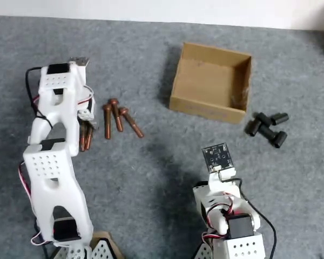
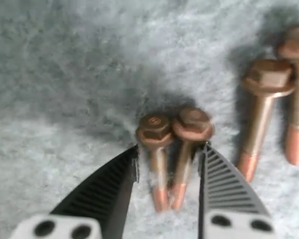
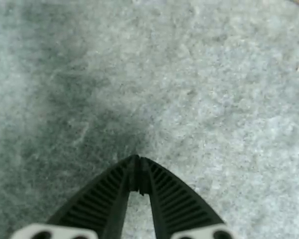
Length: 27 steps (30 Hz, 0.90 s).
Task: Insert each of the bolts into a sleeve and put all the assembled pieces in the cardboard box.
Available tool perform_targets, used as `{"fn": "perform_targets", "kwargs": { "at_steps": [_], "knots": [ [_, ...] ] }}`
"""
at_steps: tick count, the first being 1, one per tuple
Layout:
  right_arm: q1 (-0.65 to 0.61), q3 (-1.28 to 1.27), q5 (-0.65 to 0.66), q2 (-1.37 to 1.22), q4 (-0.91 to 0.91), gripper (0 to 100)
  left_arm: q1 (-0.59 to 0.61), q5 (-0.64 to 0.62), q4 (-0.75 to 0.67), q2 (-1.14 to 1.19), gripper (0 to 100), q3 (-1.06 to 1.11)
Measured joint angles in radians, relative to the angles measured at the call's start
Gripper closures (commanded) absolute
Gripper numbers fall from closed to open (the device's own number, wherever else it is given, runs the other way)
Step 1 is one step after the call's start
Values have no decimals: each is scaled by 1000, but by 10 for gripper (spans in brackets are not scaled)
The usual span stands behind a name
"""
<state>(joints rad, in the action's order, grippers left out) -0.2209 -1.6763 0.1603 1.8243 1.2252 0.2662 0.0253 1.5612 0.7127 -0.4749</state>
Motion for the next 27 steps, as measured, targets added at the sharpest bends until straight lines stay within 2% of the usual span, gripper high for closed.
{"fn": "perform_targets", "kwargs": {
  "at_steps": [5,12,18,27],
  "knots": [
    [0,0,0,0,0,995,54,6,80,0,805,-80],
    [0,0,0,0,0,995,60,43,138,0,805,-127],
    [0,0,0,0,0,995,60,44,130,11,805,-127],
    [0,0,0,0,0,995,71,40,12,135,805,-130]
  ]
}}
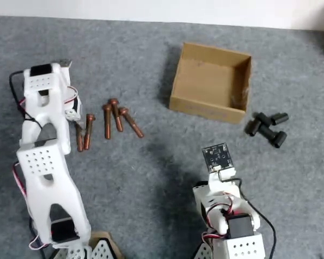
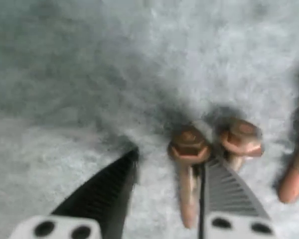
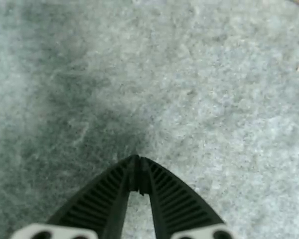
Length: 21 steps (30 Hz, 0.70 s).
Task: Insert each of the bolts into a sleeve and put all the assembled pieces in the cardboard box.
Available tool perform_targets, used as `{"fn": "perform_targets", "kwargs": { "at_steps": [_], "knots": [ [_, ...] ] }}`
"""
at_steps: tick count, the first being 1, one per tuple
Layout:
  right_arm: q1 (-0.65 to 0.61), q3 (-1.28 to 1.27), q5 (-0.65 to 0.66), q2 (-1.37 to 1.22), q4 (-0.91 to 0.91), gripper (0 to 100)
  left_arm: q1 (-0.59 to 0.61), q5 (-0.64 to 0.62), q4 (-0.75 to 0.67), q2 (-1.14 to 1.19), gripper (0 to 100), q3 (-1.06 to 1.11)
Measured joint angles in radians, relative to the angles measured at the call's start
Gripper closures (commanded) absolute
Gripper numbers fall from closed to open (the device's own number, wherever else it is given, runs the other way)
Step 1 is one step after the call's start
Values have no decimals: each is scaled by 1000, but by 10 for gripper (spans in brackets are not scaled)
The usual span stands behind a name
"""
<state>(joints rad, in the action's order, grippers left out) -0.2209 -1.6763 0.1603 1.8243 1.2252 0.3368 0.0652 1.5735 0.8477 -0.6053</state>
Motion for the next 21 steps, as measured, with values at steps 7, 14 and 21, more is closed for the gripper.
{"fn": "perform_targets", "kwargs": {
  "at_steps": [7,14,21],
  "knots": [
    [0,0,0,0,0,995,34,-91,-23,17,971,2],
    [0,0,0,0,0,995,-18,-98,-17,17,994,-2],
    [0,0,0,0,-9,995,-107,-106,149,-28,994,23]
  ]
}}
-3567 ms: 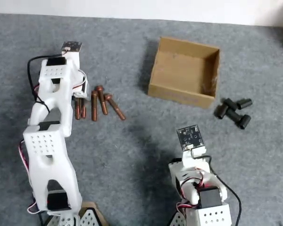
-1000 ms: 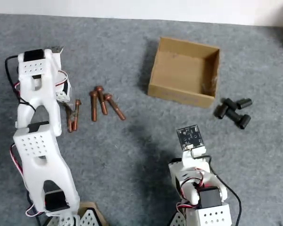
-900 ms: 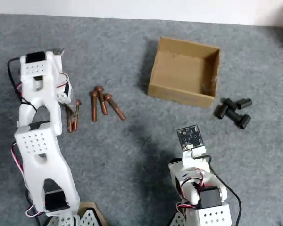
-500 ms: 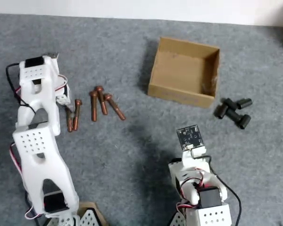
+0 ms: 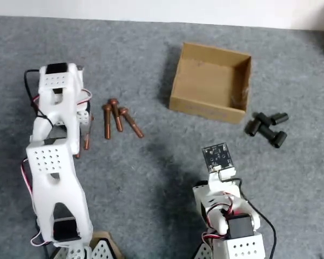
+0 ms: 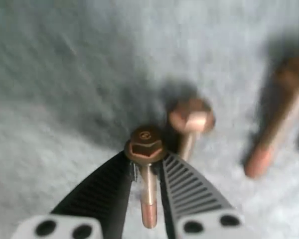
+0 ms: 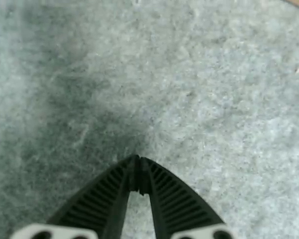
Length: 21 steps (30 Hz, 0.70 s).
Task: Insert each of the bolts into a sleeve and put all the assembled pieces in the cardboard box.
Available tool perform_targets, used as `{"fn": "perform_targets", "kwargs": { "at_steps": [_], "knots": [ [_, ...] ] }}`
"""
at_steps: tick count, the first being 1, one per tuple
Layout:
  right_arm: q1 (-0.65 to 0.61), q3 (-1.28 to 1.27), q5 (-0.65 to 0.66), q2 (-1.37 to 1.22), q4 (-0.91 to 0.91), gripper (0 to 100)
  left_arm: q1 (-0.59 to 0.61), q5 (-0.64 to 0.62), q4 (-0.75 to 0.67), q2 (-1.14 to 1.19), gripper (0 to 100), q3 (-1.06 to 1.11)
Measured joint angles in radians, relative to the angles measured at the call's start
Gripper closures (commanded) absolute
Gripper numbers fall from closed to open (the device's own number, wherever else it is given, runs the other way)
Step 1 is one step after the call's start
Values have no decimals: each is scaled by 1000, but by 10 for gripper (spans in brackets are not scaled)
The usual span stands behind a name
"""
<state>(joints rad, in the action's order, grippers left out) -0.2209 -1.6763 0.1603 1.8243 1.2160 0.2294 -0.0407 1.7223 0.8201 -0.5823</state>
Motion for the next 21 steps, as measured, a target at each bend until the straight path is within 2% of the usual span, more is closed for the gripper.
{"fn": "perform_targets", "kwargs": {
  "at_steps": [6,9,15,19,21],
  "knots": [
    [0,0,0,0,-15,995,-21,0,18,-273,994,245],
    [28,0,0,0,-37,995,-17,-3,-38,-470,994,448],
    [123,0,0,0,-86,995,-18,-3,-351,-861,989,959],
    [259,0,0,0,-130,995,-18,-3,-569,-1069,993,1244],
    [325,0,0,0,-183,993,-20,-3,-618,-1142,993,1332]
  ]
}}
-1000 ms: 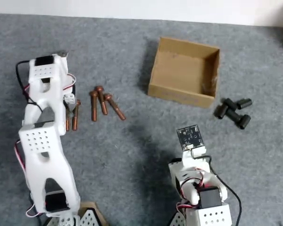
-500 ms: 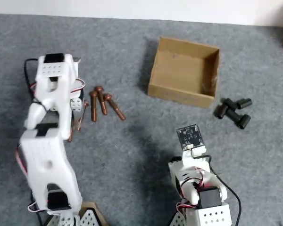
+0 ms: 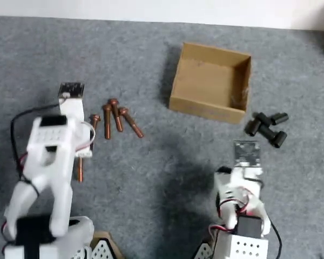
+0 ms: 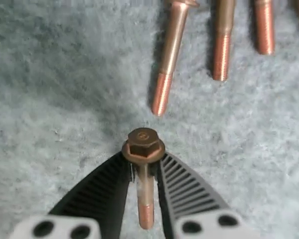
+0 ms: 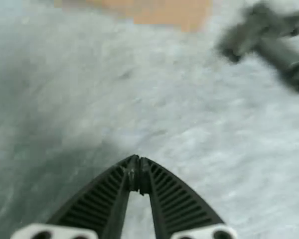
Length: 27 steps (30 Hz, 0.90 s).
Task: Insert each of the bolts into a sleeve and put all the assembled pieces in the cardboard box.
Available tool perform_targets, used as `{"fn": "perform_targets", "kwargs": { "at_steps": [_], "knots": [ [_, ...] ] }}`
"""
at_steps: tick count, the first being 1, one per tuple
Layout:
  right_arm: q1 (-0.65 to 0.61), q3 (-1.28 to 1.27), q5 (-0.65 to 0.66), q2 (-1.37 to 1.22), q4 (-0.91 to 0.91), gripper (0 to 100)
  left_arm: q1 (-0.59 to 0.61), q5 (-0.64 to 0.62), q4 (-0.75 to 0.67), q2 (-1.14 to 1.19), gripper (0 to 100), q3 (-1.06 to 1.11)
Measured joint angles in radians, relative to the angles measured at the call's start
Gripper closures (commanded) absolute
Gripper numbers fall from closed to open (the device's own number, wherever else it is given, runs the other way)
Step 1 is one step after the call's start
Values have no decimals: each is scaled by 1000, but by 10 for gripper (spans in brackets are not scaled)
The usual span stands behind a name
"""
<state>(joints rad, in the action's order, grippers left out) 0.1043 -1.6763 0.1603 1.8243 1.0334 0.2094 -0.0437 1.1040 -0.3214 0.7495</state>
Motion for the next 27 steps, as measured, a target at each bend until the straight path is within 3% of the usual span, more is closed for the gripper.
{"fn": "perform_targets", "kwargs": {
  "at_steps": [6,12,16,21,27],
  "knots": [
    [140,0,0,0,-169,992,-15,-2,-68,-49,993,100],
    [221,2,0,0,-175,988,-54,-2,-181,-49,993,181],
    [281,14,0,-20,-175,914,-57,9,-196,-49,993,184],
    [322,129,-23,-230,-183,896,-57,35,-262,-49,993,233],
    [324,399,-29,-674,-227,896,-57,37,-279,-49,993,242]
  ]
}}
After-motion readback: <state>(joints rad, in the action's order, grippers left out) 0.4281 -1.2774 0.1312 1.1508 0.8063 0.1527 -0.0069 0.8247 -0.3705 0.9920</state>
